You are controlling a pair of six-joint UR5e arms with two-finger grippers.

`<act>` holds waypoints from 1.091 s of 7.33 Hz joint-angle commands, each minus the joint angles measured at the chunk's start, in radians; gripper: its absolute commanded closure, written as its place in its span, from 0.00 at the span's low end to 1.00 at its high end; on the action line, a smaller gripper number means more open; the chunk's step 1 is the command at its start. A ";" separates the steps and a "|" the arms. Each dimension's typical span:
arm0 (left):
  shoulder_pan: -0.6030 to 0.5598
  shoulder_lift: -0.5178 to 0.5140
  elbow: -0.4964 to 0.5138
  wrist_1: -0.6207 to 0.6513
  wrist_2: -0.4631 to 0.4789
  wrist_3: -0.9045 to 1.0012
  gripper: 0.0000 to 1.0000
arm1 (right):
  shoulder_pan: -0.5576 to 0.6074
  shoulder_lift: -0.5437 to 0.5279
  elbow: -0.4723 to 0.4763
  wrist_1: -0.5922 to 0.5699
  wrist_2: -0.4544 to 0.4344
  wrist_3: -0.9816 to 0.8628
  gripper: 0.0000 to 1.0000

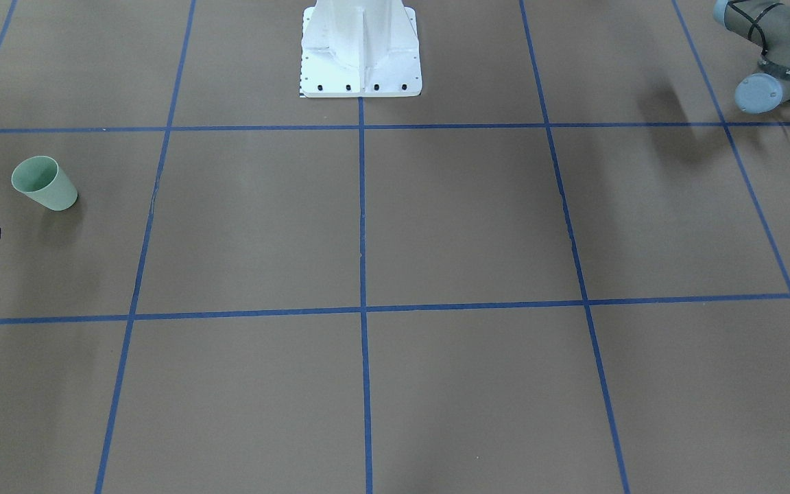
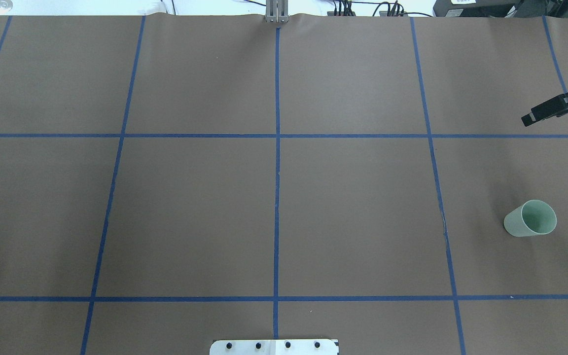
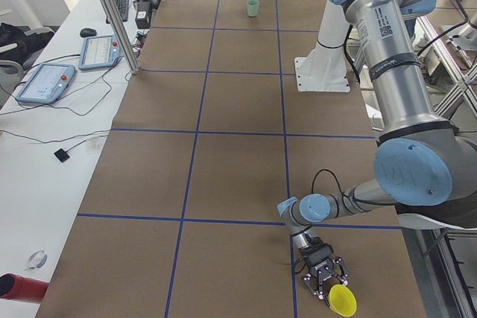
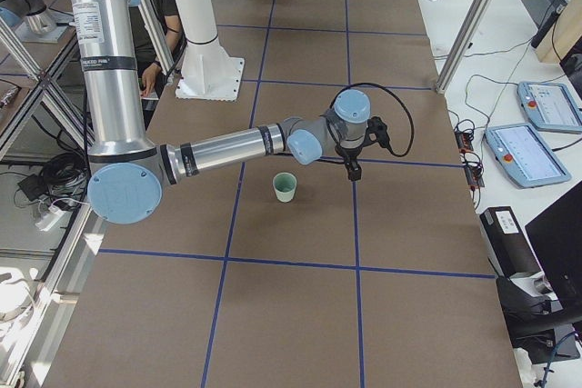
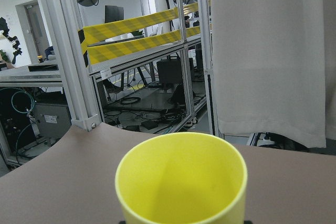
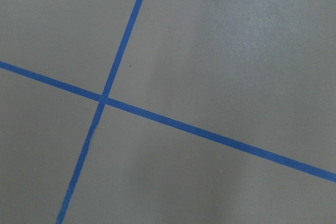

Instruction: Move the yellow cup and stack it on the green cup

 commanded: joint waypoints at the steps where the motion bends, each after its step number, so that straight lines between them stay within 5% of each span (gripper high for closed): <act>1: -0.001 0.005 0.042 -0.017 0.124 0.038 1.00 | 0.003 0.004 0.008 -0.009 0.000 0.001 0.01; 2: -0.001 0.005 0.054 -0.017 0.145 0.074 1.00 | 0.006 0.010 0.007 -0.011 -0.002 0.001 0.01; 5: -0.074 -0.009 0.055 -0.019 0.403 0.145 1.00 | 0.007 0.012 -0.002 -0.012 -0.020 0.019 0.01; 8: -0.161 -0.065 0.044 -0.161 0.749 0.278 1.00 | 0.006 0.017 -0.002 -0.009 -0.039 0.112 0.01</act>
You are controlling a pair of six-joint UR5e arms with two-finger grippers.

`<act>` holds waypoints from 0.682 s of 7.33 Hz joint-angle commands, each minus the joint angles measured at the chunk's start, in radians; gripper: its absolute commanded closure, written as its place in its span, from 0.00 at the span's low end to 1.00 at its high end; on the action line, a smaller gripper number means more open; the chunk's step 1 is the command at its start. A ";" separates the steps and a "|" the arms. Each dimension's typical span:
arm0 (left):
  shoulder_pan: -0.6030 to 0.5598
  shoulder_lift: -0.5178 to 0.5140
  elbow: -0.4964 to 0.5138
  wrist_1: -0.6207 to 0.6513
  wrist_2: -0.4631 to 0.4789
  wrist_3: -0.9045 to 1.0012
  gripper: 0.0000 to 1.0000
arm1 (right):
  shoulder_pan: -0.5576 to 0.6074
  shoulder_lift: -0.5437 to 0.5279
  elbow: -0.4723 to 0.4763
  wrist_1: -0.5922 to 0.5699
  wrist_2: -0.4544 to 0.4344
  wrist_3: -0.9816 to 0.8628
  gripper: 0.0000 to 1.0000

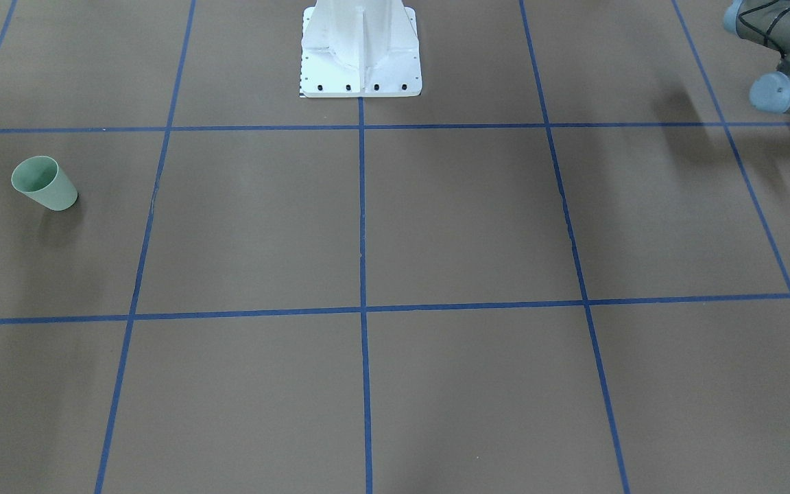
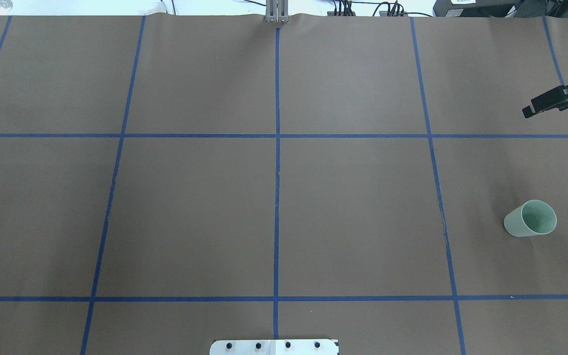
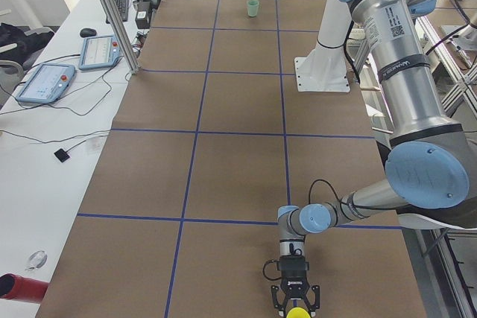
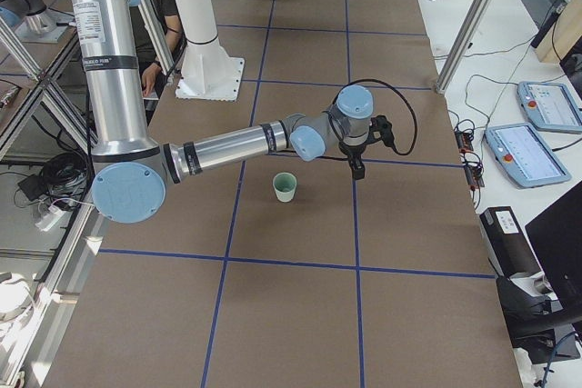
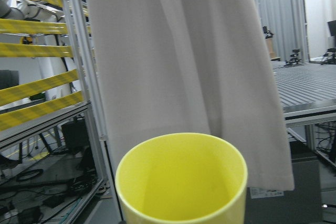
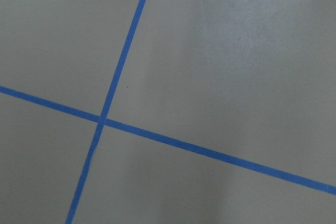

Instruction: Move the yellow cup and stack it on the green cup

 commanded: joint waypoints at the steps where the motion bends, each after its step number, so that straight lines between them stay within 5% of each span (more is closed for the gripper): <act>1: -0.095 -0.101 -0.001 -0.075 0.229 0.128 1.00 | 0.000 0.006 0.006 0.008 -0.001 0.083 0.01; 5: -0.240 -0.373 0.008 -0.115 0.493 0.385 1.00 | -0.003 0.010 -0.006 0.008 0.003 0.161 0.01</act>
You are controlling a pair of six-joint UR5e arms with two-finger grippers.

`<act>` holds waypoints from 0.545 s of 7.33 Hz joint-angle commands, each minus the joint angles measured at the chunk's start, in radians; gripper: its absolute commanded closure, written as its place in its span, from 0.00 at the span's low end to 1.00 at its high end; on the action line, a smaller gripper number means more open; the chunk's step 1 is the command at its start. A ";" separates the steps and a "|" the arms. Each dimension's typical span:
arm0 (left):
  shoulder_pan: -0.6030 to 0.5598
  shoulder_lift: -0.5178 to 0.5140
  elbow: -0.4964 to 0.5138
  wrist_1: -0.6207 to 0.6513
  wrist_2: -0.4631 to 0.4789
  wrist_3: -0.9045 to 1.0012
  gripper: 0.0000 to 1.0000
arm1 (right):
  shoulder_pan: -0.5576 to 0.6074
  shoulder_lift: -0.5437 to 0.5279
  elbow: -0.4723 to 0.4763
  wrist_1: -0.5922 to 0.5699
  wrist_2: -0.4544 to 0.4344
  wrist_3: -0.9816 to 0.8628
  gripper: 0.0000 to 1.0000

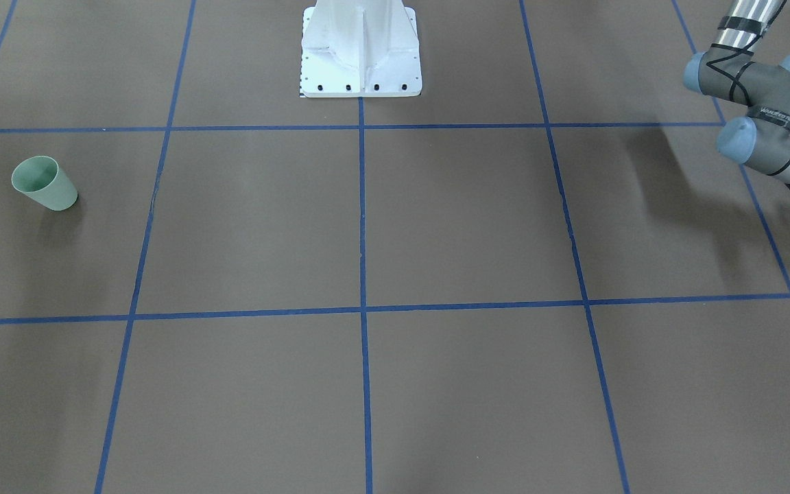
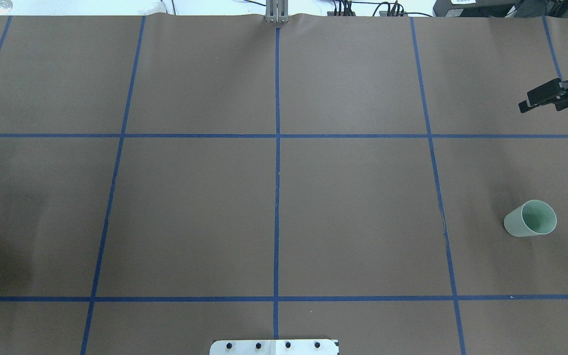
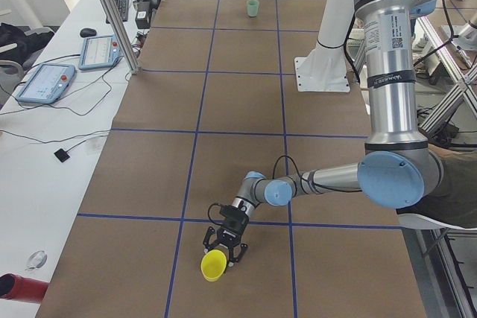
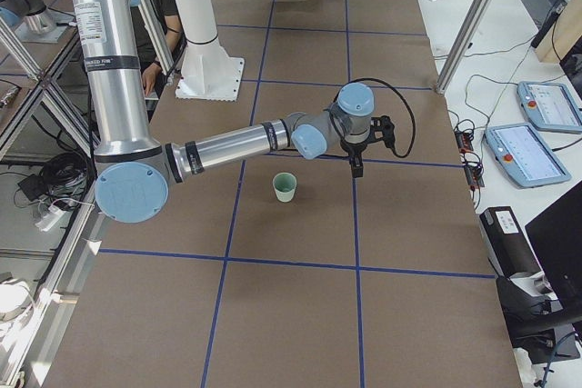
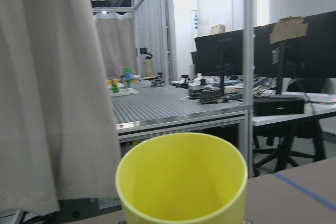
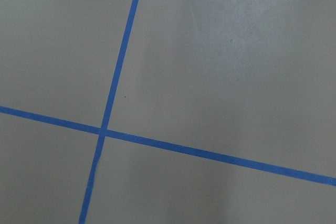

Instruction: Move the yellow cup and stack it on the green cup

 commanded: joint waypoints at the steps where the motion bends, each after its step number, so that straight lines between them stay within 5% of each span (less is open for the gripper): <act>1: -0.065 -0.184 -0.004 -0.012 0.141 0.207 1.00 | -0.004 0.000 -0.015 -0.002 0.003 0.057 0.01; 4: -0.021 -0.445 -0.004 -0.013 0.199 0.411 1.00 | -0.005 0.032 -0.061 0.000 0.000 0.064 0.01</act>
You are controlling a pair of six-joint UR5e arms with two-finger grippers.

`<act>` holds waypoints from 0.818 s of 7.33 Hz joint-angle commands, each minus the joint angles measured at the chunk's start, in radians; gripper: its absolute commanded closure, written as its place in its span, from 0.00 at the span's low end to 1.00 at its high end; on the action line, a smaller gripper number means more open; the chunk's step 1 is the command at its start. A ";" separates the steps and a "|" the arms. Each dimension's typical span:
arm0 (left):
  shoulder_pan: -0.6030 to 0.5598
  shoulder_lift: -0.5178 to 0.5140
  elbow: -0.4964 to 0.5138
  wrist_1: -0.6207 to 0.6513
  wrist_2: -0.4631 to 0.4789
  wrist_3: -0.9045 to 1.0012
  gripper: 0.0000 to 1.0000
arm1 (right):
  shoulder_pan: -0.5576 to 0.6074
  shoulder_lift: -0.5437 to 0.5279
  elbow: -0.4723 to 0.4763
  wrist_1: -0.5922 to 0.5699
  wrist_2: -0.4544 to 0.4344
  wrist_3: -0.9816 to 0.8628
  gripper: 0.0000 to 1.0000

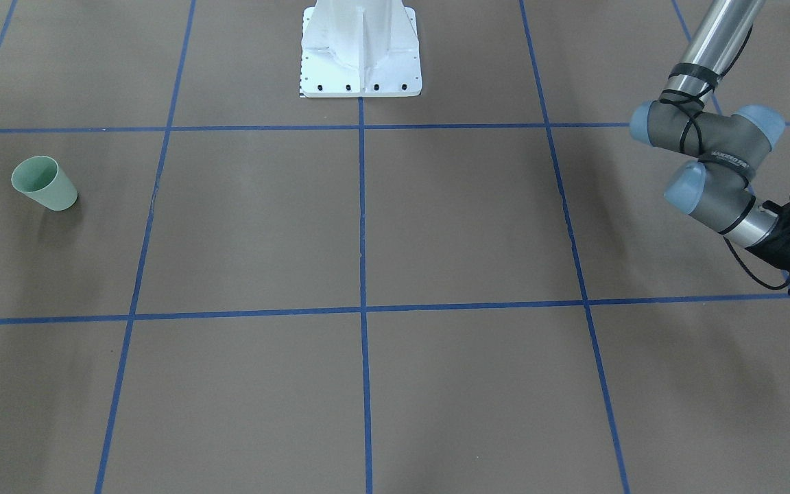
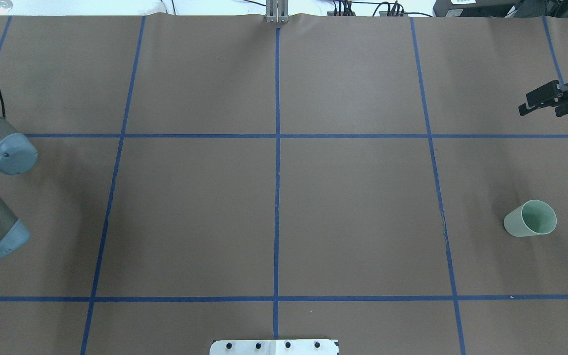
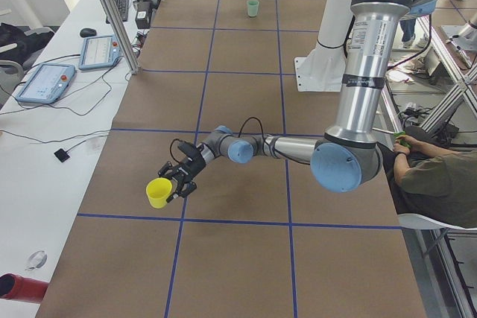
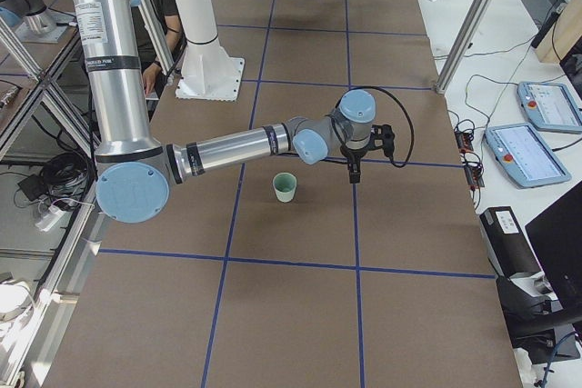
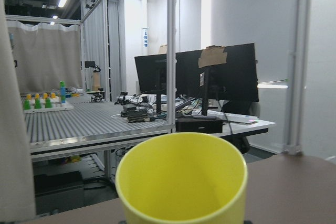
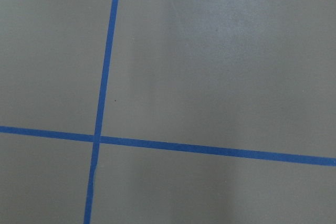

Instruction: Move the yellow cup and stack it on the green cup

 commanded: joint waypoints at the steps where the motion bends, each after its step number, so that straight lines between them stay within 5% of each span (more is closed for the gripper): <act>1: 0.100 -0.208 0.000 -0.012 0.016 0.195 1.00 | -0.001 0.049 -0.023 -0.002 -0.004 0.012 0.01; 6: 0.434 -0.476 0.020 -0.380 0.007 0.795 0.97 | -0.001 0.117 -0.034 -0.001 -0.006 0.076 0.01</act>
